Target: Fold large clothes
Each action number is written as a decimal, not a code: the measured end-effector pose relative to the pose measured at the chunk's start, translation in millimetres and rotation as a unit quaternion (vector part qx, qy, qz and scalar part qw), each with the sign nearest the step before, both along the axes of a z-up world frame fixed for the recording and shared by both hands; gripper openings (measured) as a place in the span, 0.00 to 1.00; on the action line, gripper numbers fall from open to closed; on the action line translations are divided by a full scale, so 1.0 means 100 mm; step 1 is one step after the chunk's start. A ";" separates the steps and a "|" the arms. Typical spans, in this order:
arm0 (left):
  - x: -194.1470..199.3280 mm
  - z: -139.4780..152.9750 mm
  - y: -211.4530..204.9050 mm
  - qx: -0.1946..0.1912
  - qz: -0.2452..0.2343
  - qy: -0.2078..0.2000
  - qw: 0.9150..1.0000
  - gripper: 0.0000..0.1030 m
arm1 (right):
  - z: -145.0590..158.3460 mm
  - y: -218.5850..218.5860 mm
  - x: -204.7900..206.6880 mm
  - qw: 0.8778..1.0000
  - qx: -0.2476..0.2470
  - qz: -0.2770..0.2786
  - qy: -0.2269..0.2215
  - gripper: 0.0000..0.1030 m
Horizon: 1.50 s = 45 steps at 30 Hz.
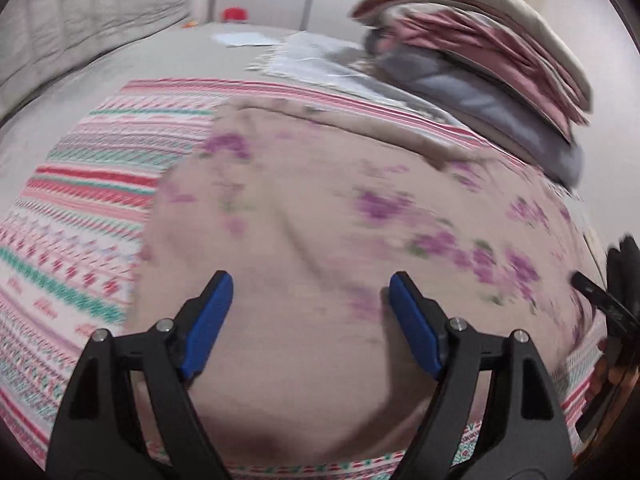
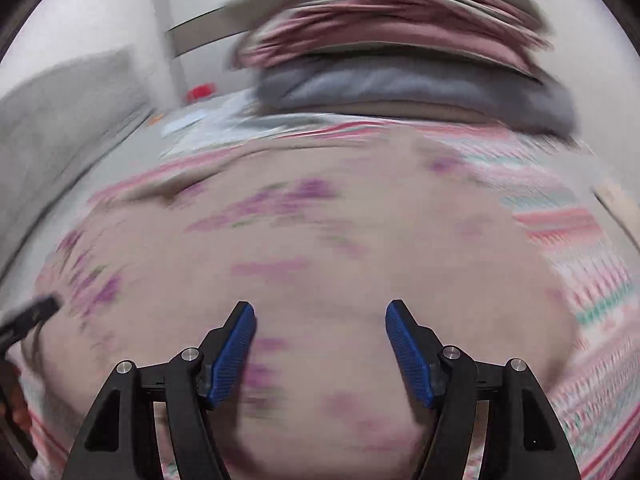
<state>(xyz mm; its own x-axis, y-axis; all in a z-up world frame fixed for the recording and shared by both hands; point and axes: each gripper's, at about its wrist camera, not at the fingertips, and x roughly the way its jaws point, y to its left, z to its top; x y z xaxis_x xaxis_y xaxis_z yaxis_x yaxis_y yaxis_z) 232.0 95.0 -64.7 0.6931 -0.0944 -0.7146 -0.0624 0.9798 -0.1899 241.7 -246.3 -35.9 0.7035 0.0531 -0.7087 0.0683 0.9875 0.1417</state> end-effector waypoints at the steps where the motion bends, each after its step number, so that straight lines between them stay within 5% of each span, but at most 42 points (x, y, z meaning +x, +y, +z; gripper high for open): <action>1: 0.00 0.02 0.02 0.006 0.007 0.002 1.000 0.78 | 0.03 -0.17 -0.02 0.999 0.021 -0.025 0.001 0.67; 6: -0.15 0.07 -0.04 0.030 0.039 0.026 0.998 0.86 | 0.27 -0.36 -0.18 0.997 0.008 -0.076 -0.014 0.68; 11: -0.36 0.11 -0.29 0.038 0.028 0.045 0.998 0.98 | 0.40 -0.27 -0.42 0.998 0.024 -0.059 -0.015 0.79; 21: -0.84 0.01 -0.83 0.076 0.012 0.061 0.995 0.99 | 0.34 0.33 -0.82 0.998 -0.033 0.014 0.051 0.84; 45: -1.07 0.01 -1.17 0.077 -0.004 0.072 0.994 0.99 | 0.30 0.49 -1.06 0.994 -0.078 0.029 0.066 0.84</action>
